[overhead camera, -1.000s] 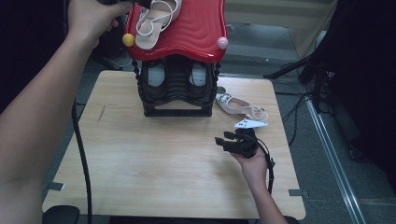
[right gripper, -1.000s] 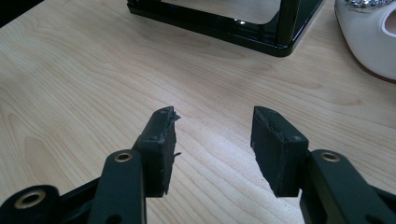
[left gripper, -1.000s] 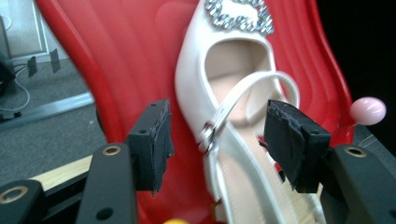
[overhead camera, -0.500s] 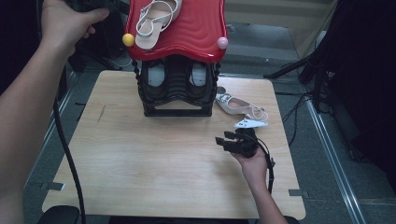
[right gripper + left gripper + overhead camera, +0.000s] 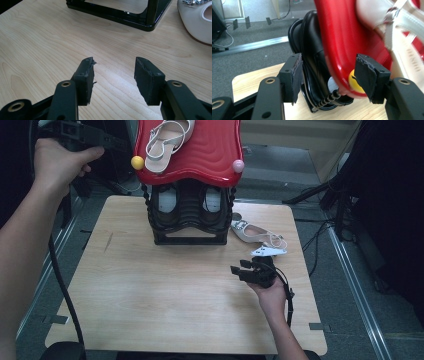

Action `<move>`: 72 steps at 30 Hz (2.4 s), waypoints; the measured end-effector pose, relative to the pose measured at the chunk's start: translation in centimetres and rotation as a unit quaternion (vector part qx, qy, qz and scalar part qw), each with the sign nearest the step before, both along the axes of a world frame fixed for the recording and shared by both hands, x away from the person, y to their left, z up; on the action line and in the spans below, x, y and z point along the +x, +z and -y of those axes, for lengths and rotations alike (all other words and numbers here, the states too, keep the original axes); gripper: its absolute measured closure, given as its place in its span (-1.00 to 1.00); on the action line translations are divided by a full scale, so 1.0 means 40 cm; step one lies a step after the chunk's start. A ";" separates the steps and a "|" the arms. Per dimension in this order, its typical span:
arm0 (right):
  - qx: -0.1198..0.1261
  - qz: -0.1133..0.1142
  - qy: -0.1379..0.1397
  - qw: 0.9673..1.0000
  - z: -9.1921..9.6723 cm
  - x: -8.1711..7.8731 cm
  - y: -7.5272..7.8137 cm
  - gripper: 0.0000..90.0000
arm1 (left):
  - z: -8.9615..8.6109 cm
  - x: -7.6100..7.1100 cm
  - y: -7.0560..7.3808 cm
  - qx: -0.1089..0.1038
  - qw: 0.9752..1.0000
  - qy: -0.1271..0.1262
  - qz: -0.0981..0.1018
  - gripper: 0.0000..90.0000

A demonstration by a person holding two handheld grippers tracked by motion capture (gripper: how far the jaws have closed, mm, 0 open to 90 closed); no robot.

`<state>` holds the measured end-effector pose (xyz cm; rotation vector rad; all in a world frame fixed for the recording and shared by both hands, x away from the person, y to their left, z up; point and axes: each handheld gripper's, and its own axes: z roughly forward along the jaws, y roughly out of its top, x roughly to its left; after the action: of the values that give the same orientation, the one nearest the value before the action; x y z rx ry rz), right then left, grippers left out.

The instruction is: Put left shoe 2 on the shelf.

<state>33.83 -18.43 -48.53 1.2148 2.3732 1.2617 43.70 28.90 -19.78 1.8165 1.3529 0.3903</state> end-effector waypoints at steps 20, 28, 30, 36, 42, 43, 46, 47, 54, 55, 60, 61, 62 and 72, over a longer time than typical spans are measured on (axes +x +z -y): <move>0.005 -0.003 0.000 1.000 -0.006 0.009 0.002 0.13 | -0.057 -0.023 -0.178 -0.007 0.999 0.016 -0.032 -0.12; 0.004 -0.003 -0.001 1.000 -0.005 0.010 0.001 0.13 | -0.057 -0.032 -0.240 -0.016 0.999 0.018 -0.040 -0.10; 0.004 -0.003 -0.001 1.000 -0.005 0.010 0.001 0.12 | -0.054 -0.037 -0.255 -0.017 0.999 0.018 -0.043 -0.10; 0.004 -0.003 -0.002 1.000 -0.003 0.010 0.002 0.12 | -0.046 -0.046 -0.305 -0.008 0.998 0.009 -0.055 -0.11; 0.002 -0.002 -0.005 1.000 -0.002 0.011 0.001 0.12 | -0.021 -0.060 -0.375 0.002 0.998 0.001 -0.057 -0.10; 0.002 -0.003 -0.005 1.000 -0.001 0.012 0.001 0.12 | -0.019 -0.062 -0.385 0.004 0.998 -0.002 -0.062 -0.11; 0.002 -0.003 -0.005 1.000 -0.001 0.012 0.001 0.12 | -0.012 -0.069 -0.412 0.004 0.998 -0.005 -0.068 -0.10; 0.003 -0.003 -0.005 1.000 -0.001 0.012 0.001 0.12 | -0.009 -0.071 -0.422 0.003 0.997 -0.008 -0.071 -0.10; 0.002 -0.002 -0.005 1.000 -0.001 0.012 0.000 0.12 | 0.010 -0.088 -0.472 0.007 0.998 -0.003 -0.067 -0.11; 0.002 -0.003 -0.005 1.000 -0.001 0.012 0.000 0.12 | 0.011 -0.089 -0.480 0.011 0.998 -0.004 -0.068 -0.11; 0.001 -0.003 -0.005 1.000 -0.002 0.012 0.000 0.12 | 0.017 -0.095 -0.528 0.004 0.996 -0.014 -0.086 -0.11; 0.000 -0.002 -0.005 1.000 -0.002 0.012 0.000 0.12 | 0.019 -0.097 -0.535 0.000 0.996 -0.012 -0.085 -0.11; 0.000 -0.003 -0.006 1.000 -0.002 0.012 0.000 0.12 | 0.020 -0.099 -0.540 0.000 0.996 -0.013 -0.084 -0.11; 0.001 -0.004 -0.009 1.000 0.003 0.014 0.000 0.12 | 0.039 -0.139 -0.609 -0.010 0.996 -0.015 -0.093 -0.10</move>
<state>34.37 -18.53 -48.53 1.2417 2.3612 1.2559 38.16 27.36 -44.14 1.8921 1.4468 0.1947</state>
